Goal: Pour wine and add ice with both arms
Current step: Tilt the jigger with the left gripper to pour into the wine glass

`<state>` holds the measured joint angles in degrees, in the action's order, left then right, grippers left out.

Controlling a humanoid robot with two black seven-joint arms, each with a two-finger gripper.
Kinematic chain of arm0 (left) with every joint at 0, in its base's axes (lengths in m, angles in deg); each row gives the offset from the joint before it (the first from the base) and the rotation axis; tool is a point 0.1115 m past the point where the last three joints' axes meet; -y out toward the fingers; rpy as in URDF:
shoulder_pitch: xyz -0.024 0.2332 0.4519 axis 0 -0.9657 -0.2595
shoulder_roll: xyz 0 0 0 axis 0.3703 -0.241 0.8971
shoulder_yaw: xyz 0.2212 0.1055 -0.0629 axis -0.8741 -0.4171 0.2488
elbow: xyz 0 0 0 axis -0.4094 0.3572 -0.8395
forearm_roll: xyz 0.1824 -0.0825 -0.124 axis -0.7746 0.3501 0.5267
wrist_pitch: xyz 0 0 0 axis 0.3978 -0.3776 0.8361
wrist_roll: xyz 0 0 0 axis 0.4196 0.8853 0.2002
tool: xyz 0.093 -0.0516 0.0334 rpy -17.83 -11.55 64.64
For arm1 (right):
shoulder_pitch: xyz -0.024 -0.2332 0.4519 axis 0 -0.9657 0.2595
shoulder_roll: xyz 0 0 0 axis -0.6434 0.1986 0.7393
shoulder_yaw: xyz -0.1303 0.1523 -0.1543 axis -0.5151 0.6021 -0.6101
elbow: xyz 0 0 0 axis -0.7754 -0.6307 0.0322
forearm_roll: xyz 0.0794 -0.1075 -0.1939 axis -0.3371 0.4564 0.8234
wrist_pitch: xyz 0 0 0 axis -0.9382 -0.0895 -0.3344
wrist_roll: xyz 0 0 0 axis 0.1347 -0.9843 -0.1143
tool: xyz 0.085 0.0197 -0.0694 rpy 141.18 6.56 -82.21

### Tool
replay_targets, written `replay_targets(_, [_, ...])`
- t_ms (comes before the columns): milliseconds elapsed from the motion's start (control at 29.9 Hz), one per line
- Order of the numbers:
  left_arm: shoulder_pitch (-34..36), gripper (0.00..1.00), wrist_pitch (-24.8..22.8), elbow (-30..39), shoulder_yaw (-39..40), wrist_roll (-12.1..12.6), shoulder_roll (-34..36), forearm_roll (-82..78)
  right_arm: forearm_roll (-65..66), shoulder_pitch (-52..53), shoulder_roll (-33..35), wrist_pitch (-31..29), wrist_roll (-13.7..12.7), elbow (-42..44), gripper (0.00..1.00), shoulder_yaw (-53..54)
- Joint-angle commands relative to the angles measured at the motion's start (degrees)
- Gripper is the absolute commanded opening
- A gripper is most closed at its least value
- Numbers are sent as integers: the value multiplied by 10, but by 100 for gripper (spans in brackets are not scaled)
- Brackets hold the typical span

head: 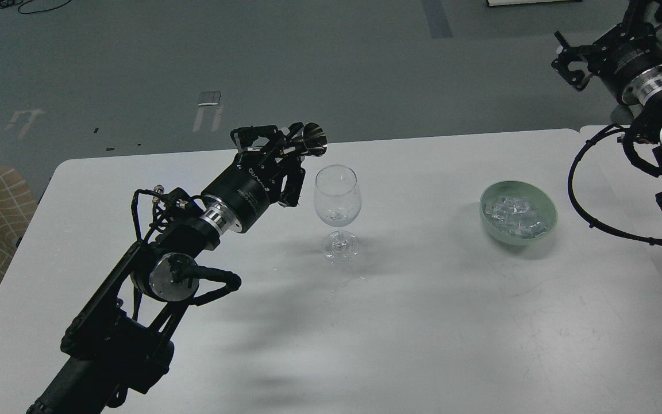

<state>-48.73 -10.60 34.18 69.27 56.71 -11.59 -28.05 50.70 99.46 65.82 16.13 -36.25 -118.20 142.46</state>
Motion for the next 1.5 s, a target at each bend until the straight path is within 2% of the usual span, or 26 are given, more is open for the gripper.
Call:
replay_targets(0, [1, 25, 0, 0, -3, -1, 0, -8, -1, -1, 0, 0, 0, 0, 100, 0])
replay_targets(501, [4, 25, 1, -18, -16, -3, -4, -60, 0, -4, -2, 0, 0, 0, 100, 2])
replay_targets(635, [7, 25, 2, -33, -15, -13, -10, -93, 0, -6, -2, 0, 0, 0, 100, 1])
replay_targets(1471, [10, 25, -1, -28, -31, -17, -4, -146, 0, -10, 0, -3, 0, -8, 100, 2])
